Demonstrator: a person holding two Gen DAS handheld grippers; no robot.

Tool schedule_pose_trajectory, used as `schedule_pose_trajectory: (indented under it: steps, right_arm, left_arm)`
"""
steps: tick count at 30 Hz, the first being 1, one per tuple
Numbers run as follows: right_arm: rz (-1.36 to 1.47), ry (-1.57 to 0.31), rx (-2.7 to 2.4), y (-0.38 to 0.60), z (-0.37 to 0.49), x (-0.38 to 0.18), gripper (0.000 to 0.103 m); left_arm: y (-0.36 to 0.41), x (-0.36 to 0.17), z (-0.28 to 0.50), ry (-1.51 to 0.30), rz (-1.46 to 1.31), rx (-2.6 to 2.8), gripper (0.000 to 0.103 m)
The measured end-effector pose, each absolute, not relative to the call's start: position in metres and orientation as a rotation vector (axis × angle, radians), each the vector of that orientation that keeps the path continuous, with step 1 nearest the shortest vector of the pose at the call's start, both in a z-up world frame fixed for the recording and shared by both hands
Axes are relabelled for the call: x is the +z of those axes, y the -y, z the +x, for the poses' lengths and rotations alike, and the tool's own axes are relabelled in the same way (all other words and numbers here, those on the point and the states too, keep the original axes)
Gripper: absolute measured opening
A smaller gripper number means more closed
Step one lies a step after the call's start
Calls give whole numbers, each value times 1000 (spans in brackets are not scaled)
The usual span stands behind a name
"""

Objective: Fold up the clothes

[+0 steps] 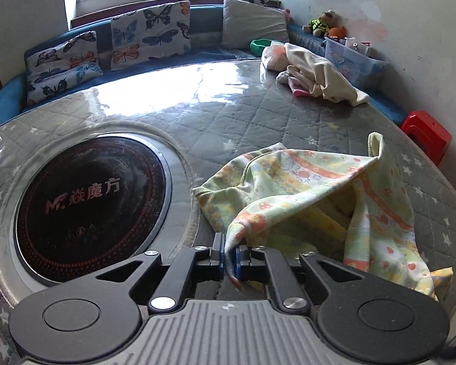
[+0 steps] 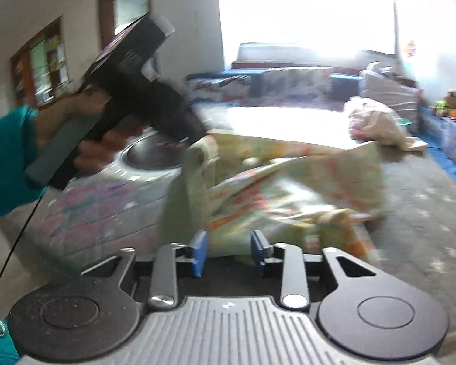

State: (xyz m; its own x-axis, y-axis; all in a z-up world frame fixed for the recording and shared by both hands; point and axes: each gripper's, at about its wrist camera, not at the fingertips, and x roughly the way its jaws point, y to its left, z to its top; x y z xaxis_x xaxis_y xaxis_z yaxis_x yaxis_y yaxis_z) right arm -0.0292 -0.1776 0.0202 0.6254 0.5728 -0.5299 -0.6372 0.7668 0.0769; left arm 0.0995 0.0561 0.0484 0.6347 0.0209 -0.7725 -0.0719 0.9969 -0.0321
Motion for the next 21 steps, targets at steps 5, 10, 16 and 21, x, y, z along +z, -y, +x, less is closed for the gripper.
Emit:
schedule_pose_trajectory:
  steps: [5, 10, 16, 21]
  right_arm:
    - [-84, -549, 564, 206, -19, 27, 39]
    - [-49, -539, 484, 220, -3, 23, 50]
    - [38, -587, 478, 230, 22, 10, 41]
    - [21, -596, 496, 225, 23, 6, 14]
  left_arm:
    - [-48, 53, 100, -863, -34, 36, 48]
    - [-37, 58, 102, -840, 1, 6, 65]
    - [-25, 47, 120, -868, 44, -35, 54]
    - [-40, 33, 123, -913, -10, -11, 15]
